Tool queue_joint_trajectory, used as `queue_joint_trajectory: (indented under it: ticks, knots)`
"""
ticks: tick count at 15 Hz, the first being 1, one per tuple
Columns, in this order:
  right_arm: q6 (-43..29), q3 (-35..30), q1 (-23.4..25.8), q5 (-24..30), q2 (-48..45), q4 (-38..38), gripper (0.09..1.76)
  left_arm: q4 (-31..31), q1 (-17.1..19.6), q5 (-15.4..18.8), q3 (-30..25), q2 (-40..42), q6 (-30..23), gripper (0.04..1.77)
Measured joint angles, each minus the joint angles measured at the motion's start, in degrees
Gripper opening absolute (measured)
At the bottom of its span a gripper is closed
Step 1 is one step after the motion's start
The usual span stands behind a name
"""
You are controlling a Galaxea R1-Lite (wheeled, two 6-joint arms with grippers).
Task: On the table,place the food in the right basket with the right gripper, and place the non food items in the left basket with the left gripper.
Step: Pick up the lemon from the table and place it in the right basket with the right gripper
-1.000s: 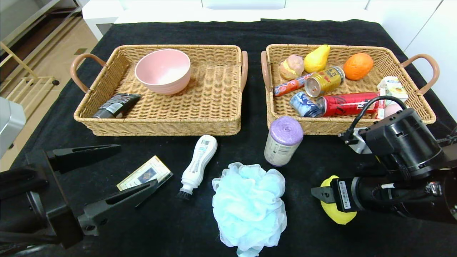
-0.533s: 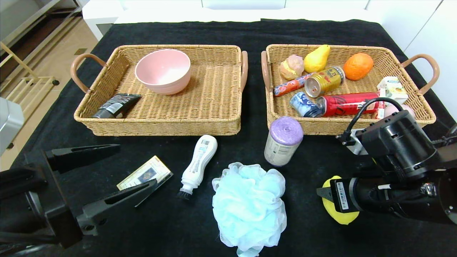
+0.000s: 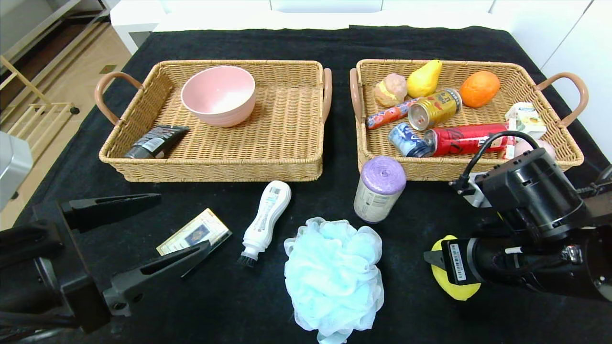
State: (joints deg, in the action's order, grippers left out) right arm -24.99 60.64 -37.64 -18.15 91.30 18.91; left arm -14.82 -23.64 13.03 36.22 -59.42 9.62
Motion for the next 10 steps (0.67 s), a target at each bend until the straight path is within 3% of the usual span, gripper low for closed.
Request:
queue_joint_trajectory:
  ticks: [3, 10]
  knots:
    - [-0.11, 1.1, -0.37, -0.32, -0.28, 0.57, 1.08, 0.0, -0.01, 0.0, -0.02, 0.11, 0.11, 1.72]
    - [0.16, 12.26, -0.39, -2.88, -1.66, 5.75, 1.07, 0.0, -0.01, -0.02, 0.0, 0.16, 0.02, 1.72]
